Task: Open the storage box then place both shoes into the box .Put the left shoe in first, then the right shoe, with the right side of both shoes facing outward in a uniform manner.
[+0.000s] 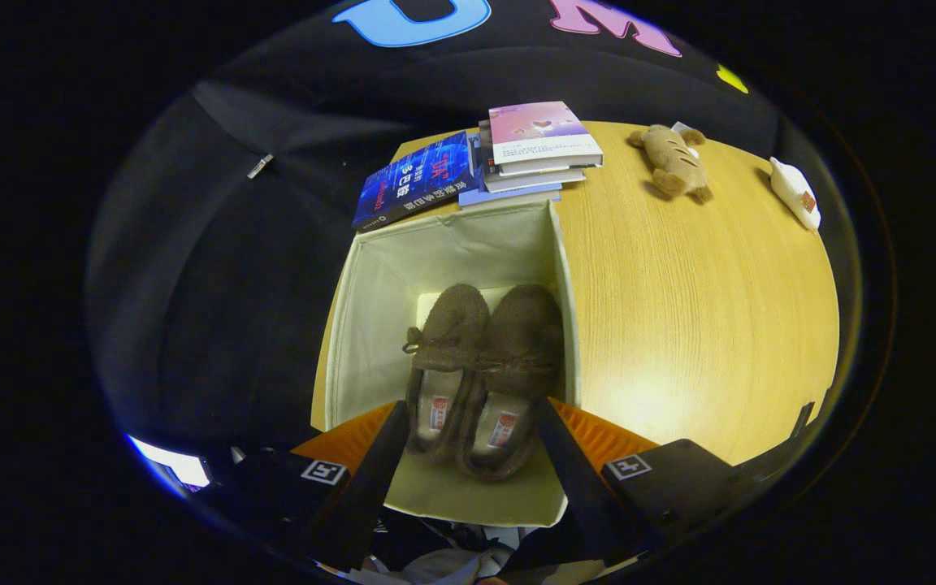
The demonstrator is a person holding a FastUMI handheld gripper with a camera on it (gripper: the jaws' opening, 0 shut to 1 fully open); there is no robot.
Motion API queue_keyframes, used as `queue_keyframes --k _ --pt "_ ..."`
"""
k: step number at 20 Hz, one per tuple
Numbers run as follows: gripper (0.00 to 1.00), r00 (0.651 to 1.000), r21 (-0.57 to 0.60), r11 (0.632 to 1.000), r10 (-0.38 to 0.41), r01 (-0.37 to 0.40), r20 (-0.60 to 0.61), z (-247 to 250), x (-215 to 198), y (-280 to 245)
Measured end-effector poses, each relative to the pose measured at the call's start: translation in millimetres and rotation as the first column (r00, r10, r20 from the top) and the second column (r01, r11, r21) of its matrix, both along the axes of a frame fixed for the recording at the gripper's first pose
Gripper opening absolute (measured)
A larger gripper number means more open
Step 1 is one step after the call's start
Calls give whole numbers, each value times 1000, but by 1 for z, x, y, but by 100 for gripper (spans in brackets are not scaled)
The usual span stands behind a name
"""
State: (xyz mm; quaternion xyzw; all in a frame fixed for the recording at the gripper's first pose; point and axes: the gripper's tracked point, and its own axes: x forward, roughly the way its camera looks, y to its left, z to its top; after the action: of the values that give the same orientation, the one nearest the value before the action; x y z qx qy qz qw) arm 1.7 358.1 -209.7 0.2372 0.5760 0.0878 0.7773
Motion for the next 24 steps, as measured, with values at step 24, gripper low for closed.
queue_keyframes --k 24 --pt "99 552 -274 824 -54 495 832 179 7 -369"
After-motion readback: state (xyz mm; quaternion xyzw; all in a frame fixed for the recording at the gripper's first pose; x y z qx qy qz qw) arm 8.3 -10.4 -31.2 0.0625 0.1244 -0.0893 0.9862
